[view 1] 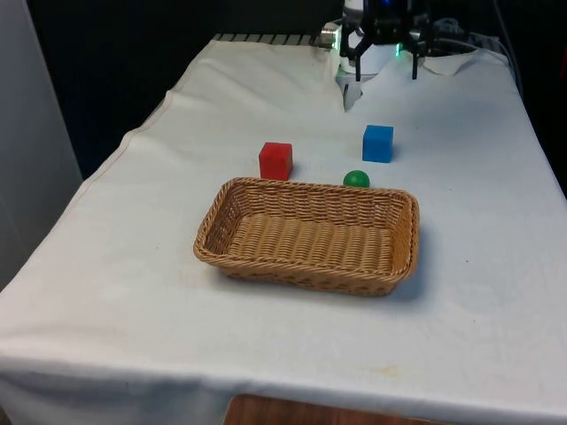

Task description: Place all non-red objects into the basket.

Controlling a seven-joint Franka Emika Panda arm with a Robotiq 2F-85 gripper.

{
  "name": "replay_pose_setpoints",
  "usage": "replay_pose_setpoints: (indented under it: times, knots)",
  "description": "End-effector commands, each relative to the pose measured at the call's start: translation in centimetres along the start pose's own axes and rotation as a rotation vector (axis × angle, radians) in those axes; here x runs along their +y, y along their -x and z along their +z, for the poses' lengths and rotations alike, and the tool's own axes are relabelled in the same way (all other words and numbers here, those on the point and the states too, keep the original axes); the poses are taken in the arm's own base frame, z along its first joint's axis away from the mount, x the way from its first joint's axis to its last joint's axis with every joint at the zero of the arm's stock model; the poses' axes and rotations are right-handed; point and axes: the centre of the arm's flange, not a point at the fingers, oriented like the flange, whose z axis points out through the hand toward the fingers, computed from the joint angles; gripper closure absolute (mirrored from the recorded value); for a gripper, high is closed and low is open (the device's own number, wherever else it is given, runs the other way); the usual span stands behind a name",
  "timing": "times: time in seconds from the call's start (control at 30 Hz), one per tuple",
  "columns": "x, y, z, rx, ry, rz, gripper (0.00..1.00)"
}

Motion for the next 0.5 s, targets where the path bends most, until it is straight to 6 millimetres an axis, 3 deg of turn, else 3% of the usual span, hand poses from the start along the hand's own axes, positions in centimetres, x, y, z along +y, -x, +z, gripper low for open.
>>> replay_pose_setpoints:
  times: [0.0,0.47]
  knots:
    - [0.3,-0.1,0.5,0.006,-0.012,0.005,0.0]
    - [0.6,-0.2,1.8,-0.005,-0.014,0.019,0.0]
